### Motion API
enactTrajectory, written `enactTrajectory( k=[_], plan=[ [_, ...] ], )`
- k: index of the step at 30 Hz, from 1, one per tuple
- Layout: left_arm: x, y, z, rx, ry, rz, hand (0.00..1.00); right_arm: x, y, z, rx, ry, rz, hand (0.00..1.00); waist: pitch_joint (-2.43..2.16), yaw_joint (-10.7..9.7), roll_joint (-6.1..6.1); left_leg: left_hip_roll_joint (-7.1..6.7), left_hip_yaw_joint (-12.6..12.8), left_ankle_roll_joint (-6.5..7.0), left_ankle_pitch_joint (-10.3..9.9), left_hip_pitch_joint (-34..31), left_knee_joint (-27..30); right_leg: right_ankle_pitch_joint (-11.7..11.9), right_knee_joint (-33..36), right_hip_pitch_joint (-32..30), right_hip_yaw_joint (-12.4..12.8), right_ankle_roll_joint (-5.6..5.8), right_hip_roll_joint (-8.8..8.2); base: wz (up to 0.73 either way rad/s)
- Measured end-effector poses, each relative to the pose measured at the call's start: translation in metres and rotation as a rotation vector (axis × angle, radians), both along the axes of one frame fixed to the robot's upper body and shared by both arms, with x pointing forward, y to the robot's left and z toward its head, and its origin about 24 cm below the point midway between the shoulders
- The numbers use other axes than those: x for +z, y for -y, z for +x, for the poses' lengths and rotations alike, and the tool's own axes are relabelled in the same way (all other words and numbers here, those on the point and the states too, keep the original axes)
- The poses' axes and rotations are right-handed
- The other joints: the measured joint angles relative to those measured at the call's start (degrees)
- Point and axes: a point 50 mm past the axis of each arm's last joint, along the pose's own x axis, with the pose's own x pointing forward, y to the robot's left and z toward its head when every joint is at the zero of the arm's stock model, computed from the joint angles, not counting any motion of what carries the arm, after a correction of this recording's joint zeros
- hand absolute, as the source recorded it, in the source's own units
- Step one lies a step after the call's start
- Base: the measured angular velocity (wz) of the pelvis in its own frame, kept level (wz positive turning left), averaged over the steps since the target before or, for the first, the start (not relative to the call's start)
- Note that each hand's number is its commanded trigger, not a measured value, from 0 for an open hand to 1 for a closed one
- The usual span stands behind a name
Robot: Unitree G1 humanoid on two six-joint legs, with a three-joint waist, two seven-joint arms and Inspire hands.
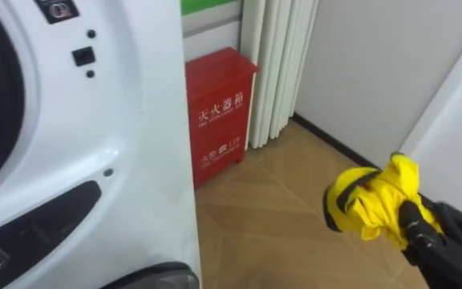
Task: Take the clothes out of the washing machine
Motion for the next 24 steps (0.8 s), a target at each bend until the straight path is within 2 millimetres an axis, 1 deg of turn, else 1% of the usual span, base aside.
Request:
enactTrajectory(
  k=[1, 2, 4, 5, 6, 7, 8, 9, 10, 11, 13, 16, 17, 19, 20, 22, 24],
  plan=[
    [0.0, 0.002, 0.002, 0.002, 0.008, -0.016, 0.0, -0.008, 0.0, 0.0, -0.023, -0.043, 0.012, 1.0, 0.13, 0.0, 0.59, -0.05, 0.0, 0.01, 0.01, -0.32, 0.03, 0.0, 0.25, -0.52, 0.0, 0.0, -0.01, 0.0],
    [0.0, 0.003, 0.004, 0.003, 0.013, -0.023, 0.0, -0.012, 0.001, -0.001, -0.032, -0.061, 0.015, 1.0, 0.18, -0.01, 0.91, -0.06, 0.0, 0.02, 0.02, -0.57, 0.12, 0.0, 0.55, -0.87, -0.01, 0.0, 0.0, -0.05],
    [0.0, 0.005, 0.008, 0.001, 0.029, -0.039, 0.0, -0.022, -0.001, 0.0, -0.055, -0.107, 0.04, 1.0, 0.15, -0.04, 1.95, -0.1, 0.08, 0.06, 0.03, -2.17, 0.95, -0.02, 1.22, -2.76, -0.25, -0.02, -0.06, -0.1],
    [0.0, 0.006, 0.009, -0.004, 0.032, -0.043, 0.0, -0.025, -0.002, 0.0, -0.064, -0.117, 0.058, 1.0, 0.14, -0.04, 2.24, -0.06, 0.06, 0.06, 0.03, -2.53, 1.19, -0.01, 1.09, -2.79, -0.28, -0.01, -0.09, -0.05],
    [0.0, 0.009, 0.012, -0.014, 0.035, -0.053, 0.0, -0.031, 0.0, -0.004, -0.089, -0.142, 0.078, 1.0, 0.05, -0.05, 3.01, -0.04, -0.07, 0.07, 0.03, -3.07, 1.2, -0.01, 0.99, -3.45, -0.46, -0.01, -0.15, 0.0],
    [-0.001, 0.011, 0.013, -0.027, 0.039, -0.065, 0.0, -0.036, 0.002, -0.007, -0.115, -0.17, 0.084, 1.0, 0.32, 0.01, 3.85, -0.05, -0.1, 0.06, 0.02, -3.21, 1.14, -0.01, 0.99, -3.63, -0.52, -0.01, -0.15, 0.0],
    [-0.001, 0.012, 0.014, -0.029, 0.041, -0.072, 0.0, -0.037, 0.003, -0.007, -0.128, -0.182, 0.085, 1.0, 0.4, 0.02, 4.3, -0.05, -0.08, 0.06, 0.03, -3.34, 1.13, -0.02, 1.03, -3.68, -0.49, -0.01, -0.15, 0.0],
    [-0.002, 0.015, 0.014, -0.04, 0.035, -0.085, 0.0, -0.041, 0.004, -0.009, -0.151, -0.205, 0.089, 1.0, 0.18, -0.03, 5.29, -0.08, -0.06, 0.07, 0.05, -3.91, 1.16, -0.03, 1.19, -4.44, -0.47, -0.03, -0.14, -0.04],
    [-0.002, 0.016, 0.014, -0.05, 0.033, -0.092, 0.0, -0.046, 0.004, -0.009, -0.176, -0.226, 0.108, 1.0, 0.06, -0.04, 5.98, -0.13, -0.06, 0.11, 0.11, -4.57, 1.32, -0.09, 1.72, -5.07, -0.53, -0.13, -0.21, 0.0],
    [-0.002, 0.017, 0.015, -0.051, 0.039, -0.094, 0.0, -0.05, 0.004, -0.009, -0.188, -0.237, 0.119, 1.0, 0.03, -0.04, 6.16, -0.22, -0.11, 0.14, 0.14, -5.01, 1.49, -0.24, 2.2, -5.62, -0.57, -0.18, -0.27, 0.0],
    [0.0, 0.019, 0.022, -0.054, 0.074, -0.106, 0.0, -0.066, 0.003, -0.011, -0.232, -0.313, 0.144, 1.0, 0.14, 0.17, 6.62, -0.86, -0.29, 0.32, 0.61, -6.22, 1.69, -0.31, 3.02, -7.23, -0.55, -0.19, -0.54, 0.05],
    [0.002, 0.022, 0.027, -0.052, 0.1, -0.121, 0.0, -0.078, -0.003, -0.011, -0.26, -0.376, 0.178, 1.0, 0.04, 0.43, 7.02, -0.9, -0.3, 0.49, 0.97, -7.49, 1.85, -0.6, 3.57, -9.03, -0.58, -0.14, -0.81, 0.0],
    [0.002, 0.022, 0.028, -0.054, 0.105, -0.122, 0.0, -0.079, -0.005, -0.011, -0.262, -0.382, 0.178, 1.0, 0.05, 0.43, 7.05, -0.97, -0.31, 0.53, 1.0, -7.74, 1.92, -0.76, 4.07, -9.55, -0.64, -0.15, -0.89, 0.06],
    [0.002, 0.026, 0.035, -0.071, 0.123, -0.136, 0.0, -0.083, -0.009, -0.012, -0.269, -0.404, 0.179, 1.0, -0.09, 0.75, 7.86, -1.28, -0.48, 0.77, 1.16, -8.73, 2.09, -0.96, 4.79, -10.69, -0.83, -0.01, -1.23, 0.06],
    [0.003, 0.027, 0.037, -0.074, 0.127, -0.138, 0.0, -0.084, -0.01, -0.011, -0.268, -0.41, 0.177, 1.0, -0.13, 0.78, 8.07, -1.44, -0.57, 0.87, 1.24, -9.05, 2.09, -1.04, 5.09, -10.88, -0.83, 0.04, -1.34, 0.04],
    [0.003, 0.031, 0.043, -0.094, 0.139, -0.148, 0.0, -0.089, -0.013, -0.01, -0.272, -0.438, 0.175, 1.0, 0.03, 0.99, 8.56, -1.94, -0.7, 1.18, 1.63, -9.53, 2.01, -1.46, 6.3, -11.81, -0.91, 0.24, -1.8, 0.08],
    [0.004, 0.033, 0.047, -0.1, 0.15, -0.155, 0.0, -0.092, -0.016, -0.013, -0.273, -0.466, 0.172, 1.0, 0.1, 0.98, 8.47, -2.32, -0.99, 1.33, 1.77, -9.75, 2.05, -2.02, 7.34, -12.65, -1.32, 0.27, -2.24, 0.14]
  ],
)
